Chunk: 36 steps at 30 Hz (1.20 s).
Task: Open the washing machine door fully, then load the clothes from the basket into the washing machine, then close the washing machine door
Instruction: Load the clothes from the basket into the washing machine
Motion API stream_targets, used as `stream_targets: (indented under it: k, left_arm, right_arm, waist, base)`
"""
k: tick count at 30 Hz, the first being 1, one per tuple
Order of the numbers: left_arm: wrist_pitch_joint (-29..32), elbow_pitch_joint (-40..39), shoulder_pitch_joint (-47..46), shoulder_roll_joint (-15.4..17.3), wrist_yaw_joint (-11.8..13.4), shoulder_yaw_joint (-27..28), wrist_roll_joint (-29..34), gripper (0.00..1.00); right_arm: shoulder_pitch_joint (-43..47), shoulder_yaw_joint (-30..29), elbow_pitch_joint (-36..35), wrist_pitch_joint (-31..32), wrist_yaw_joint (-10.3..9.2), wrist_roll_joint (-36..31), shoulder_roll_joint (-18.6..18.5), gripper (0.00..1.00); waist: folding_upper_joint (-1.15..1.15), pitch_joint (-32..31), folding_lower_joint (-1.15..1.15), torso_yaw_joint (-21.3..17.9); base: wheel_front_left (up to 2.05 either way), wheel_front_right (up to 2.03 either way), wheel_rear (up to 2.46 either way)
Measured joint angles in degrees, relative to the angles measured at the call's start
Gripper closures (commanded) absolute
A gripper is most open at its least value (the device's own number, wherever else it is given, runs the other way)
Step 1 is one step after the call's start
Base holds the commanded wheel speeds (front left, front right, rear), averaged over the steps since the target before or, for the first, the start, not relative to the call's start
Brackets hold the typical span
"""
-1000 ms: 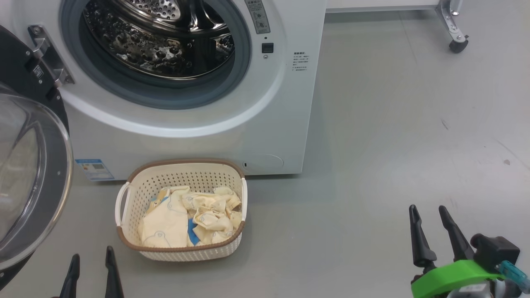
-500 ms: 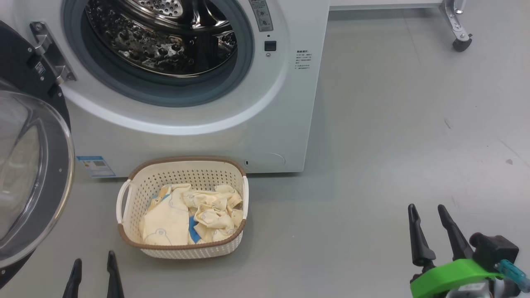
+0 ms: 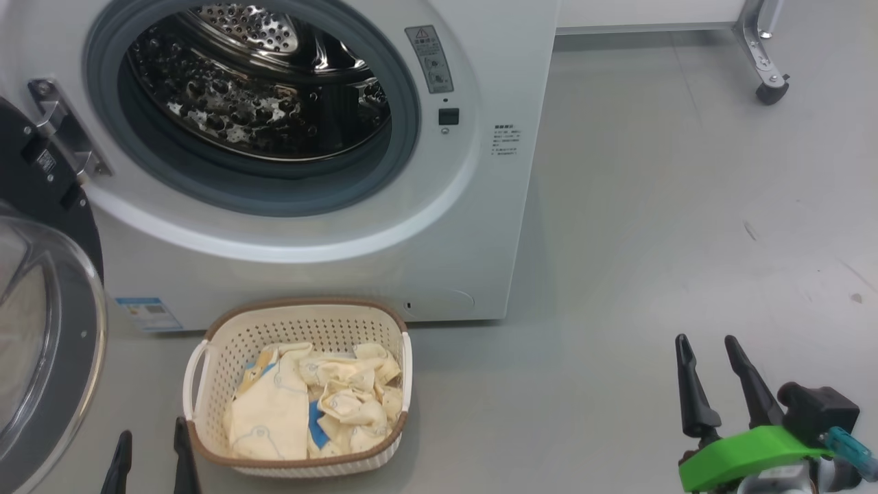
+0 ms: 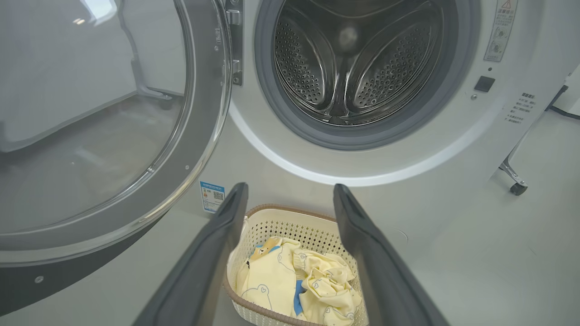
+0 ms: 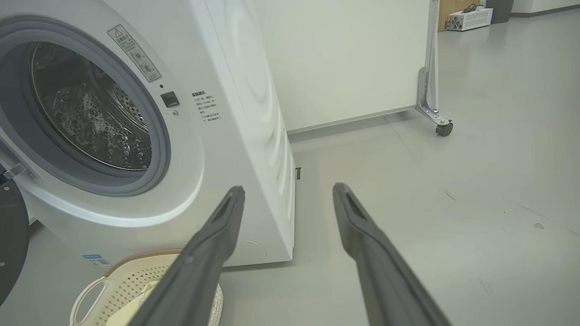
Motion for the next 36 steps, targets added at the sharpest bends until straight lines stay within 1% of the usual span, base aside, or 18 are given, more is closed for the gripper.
stream_targets:
  k: [5,10,36]
  left_arm:
    - [0.0,0.0,-0.1,0.0,-0.1,0.0,0.0,0.0]
    - [0.0,0.0,-0.2,0.0,-0.1,-0.4,-0.6,0.0]
    - [0.0,-0.2,-0.1,0.0,-0.1,-1.9,-1.1,0.0]
  right_arm:
    - [-0.3,0.0,-0.1,0.0,0.0,0.0,0.0,0.0]
    - [-0.4,-0.1,-0.1,0.0,0.0,0.0,0.0,0.0]
    - [-0.4,0.0,-0.1,0.0,0.0,0.0,0.0,0.0]
  waist:
    - [0.0,-0.2,0.0,0.2]
    - [0.0,-0.2,0.01,0.5]
    - [0.0,0.9,0.0,0.6]
  base:
    - [1.34,-1.34,0.0]
    - [0.66,-0.66,0.0]
    - [0.01,-0.01,0.0]
